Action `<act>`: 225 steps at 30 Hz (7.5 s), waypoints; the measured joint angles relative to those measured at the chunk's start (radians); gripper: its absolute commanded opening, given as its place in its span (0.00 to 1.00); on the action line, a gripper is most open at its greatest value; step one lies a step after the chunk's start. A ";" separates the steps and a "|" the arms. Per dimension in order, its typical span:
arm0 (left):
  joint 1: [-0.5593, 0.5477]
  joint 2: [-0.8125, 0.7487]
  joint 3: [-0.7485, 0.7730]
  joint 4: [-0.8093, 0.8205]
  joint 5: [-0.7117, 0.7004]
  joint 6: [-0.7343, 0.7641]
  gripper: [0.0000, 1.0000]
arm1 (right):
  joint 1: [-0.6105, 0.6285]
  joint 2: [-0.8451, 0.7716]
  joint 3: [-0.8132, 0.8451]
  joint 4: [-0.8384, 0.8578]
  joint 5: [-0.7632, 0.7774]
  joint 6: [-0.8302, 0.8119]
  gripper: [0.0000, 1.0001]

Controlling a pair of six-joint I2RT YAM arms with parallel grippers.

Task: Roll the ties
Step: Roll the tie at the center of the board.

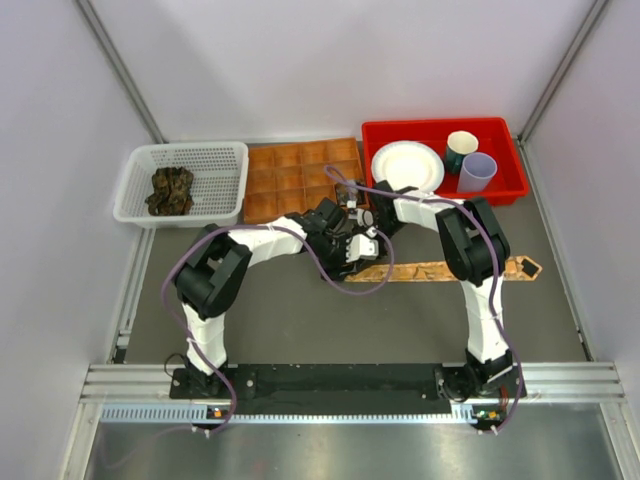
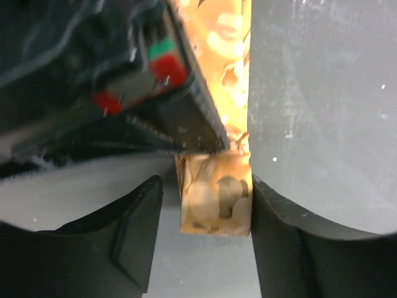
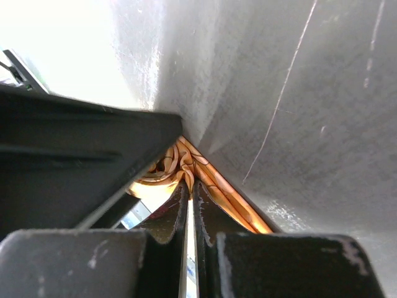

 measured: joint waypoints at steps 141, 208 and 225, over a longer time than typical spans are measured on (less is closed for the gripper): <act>-0.081 0.067 0.122 -0.128 -0.115 -0.032 0.25 | -0.053 -0.148 -0.156 0.120 -0.066 0.116 0.00; -0.057 0.071 0.137 -0.035 0.080 -0.116 0.49 | -0.039 -0.112 -0.133 0.077 0.093 0.047 0.00; -0.055 0.098 0.136 -0.027 0.055 -0.075 0.62 | -0.040 -0.112 -0.138 0.081 0.084 0.045 0.00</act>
